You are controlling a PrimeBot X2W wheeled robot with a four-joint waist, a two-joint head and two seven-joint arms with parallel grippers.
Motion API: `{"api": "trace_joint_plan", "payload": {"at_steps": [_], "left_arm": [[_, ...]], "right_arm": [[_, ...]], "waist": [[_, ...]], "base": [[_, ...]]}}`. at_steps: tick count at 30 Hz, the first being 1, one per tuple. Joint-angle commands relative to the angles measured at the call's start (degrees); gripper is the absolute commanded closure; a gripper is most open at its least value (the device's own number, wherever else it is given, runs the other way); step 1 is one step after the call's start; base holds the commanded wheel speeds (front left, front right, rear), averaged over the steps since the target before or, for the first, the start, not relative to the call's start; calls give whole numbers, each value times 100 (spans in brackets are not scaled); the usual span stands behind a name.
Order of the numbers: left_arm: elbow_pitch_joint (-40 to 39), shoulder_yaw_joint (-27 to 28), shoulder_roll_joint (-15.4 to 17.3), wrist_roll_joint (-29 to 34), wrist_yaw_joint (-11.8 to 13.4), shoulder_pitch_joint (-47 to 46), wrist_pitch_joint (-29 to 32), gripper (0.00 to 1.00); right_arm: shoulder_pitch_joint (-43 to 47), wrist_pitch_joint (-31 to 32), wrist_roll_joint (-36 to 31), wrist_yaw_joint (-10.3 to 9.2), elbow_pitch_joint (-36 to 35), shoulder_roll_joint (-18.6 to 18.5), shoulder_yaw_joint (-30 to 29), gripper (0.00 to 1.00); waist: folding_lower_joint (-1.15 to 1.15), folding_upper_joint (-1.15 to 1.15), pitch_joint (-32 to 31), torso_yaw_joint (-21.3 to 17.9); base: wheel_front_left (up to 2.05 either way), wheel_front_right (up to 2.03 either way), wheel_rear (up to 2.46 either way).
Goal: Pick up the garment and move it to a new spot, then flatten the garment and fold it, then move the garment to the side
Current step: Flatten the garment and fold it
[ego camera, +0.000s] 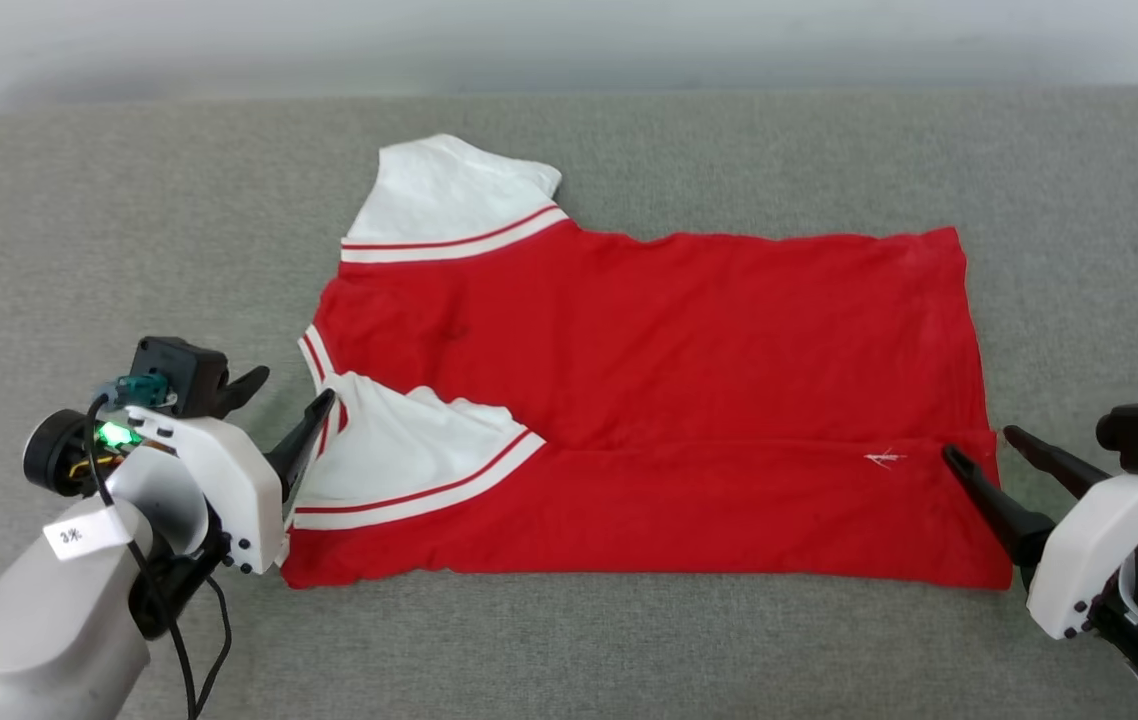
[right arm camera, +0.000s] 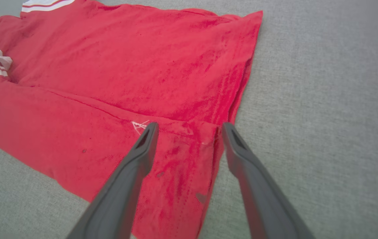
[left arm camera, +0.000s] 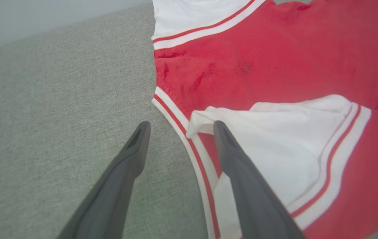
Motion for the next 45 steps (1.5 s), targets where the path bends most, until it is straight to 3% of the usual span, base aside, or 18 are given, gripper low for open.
{"api": "trace_joint_plan", "payload": {"at_steps": [1,6,11,17,25,39,40,41,42,45], "left_arm": [[-53,-12,52,-34,-8,-102,46,0],[-476,-230,314,-496,-15,-206,900,0],[-974,-515,685,-1194,-12,-340,2267,0],[-1378,-718,932,-1497,-13,-534,3367,0],[-1330,-997,1018,-1624,-12,-492,4031,0],[-586,-1604,836,-1826,-2,-110,4277,0],[-542,-1659,817,-1849,-2,-86,4259,9],[-507,-1694,787,-1863,-2,-76,4222,80],[-482,-1727,758,-1899,-2,-81,4192,100],[-515,-1851,753,-1853,-6,-175,4032,100]], "right_arm": [[65,-3,0,-7,-35,-21,-22,0],[261,81,-83,-7,-207,6,-132,0],[326,182,-165,-7,-301,85,-198,0],[312,252,-223,-7,-363,174,-204,0],[185,360,-208,-7,-390,196,-144,0],[-127,287,-225,-7,-301,257,-42,0],[-153,296,-218,-7,-302,254,-33,0],[-181,306,-214,-7,-306,239,-19,0],[-199,309,-213,-7,-315,209,-20,0],[-228,354,-230,-7,-388,77,-27,0]], "waist": [[0,0,-146,85],[0,0,-354,181],[0,0,-444,216],[0,0,-441,177],[0,0,-289,-9],[0,0,107,-266],[0,0,110,-275],[0,0,104,-281],[0,0,91,-278],[0,0,1,-243]], "base": [[0,0,0],[0,0,0],[0,0,0],[0,0,0],[0,0,0],[0,0,0],[0,0,0],[0,0,0],[0,0,0],[0,0,0]]}}
